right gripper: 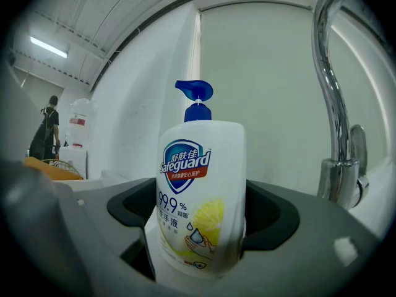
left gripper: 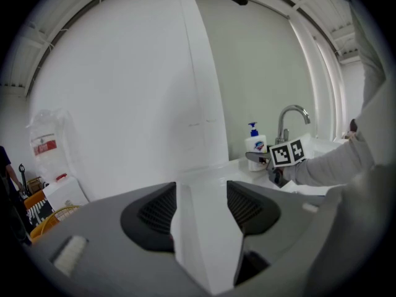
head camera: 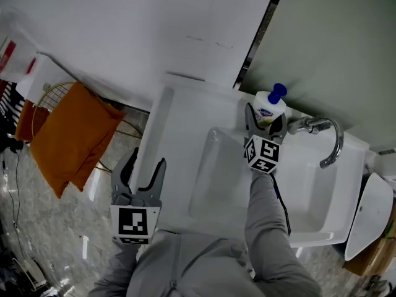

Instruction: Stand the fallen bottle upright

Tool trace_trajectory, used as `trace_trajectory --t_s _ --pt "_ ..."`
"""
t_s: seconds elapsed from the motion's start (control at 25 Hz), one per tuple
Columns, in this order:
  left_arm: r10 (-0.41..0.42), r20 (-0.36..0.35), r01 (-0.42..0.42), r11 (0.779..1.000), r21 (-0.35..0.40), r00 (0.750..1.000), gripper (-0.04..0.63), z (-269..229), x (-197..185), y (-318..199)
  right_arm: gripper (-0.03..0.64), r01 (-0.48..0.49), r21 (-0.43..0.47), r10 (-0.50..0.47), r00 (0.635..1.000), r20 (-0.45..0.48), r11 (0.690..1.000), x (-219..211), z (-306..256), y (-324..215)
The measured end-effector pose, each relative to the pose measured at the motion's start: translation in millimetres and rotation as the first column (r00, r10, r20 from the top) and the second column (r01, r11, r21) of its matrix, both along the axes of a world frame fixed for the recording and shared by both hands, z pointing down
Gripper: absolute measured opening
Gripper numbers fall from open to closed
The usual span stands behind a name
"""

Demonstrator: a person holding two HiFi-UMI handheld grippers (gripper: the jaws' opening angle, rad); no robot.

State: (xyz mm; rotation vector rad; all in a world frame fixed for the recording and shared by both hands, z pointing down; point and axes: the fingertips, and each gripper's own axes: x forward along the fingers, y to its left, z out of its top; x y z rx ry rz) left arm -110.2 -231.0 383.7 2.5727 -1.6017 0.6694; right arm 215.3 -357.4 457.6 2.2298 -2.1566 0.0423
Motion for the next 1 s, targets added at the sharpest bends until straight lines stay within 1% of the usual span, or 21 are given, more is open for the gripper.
trace_trajectory --t_s 0.24,0.48,0.64,0.76,1.0 --pt "0.014 -0.003 -0.014 1.000 0.003 1.000 0.304 -3 9 2 0.414 0.023 0.002 -0.023 0.999 -0.030 1.000 -5 1 5" --pt "0.019 -0.001 -0.019 1.000 0.014 1.000 0.304 -7 14 5 0.414 0.039 -0.011 -0.040 0.999 -0.031 0.999 -5 5 8" --pt "0.012 -0.006 -0.012 1.000 0.001 1.000 0.304 -9 14 8 0.415 0.049 -0.014 -0.049 0.998 -0.028 0.999 -7 4 9" --pt "0.018 -0.007 -0.018 1.000 0.023 1.000 0.304 -10 12 9 0.416 0.050 -0.014 -0.050 0.998 -0.029 0.999 -8 1 10" --pt "0.018 -0.024 -0.017 0.999 0.038 1.000 0.304 -15 11 12 0.416 0.044 -0.006 -0.045 0.998 -0.054 0.999 -6 -10 14"
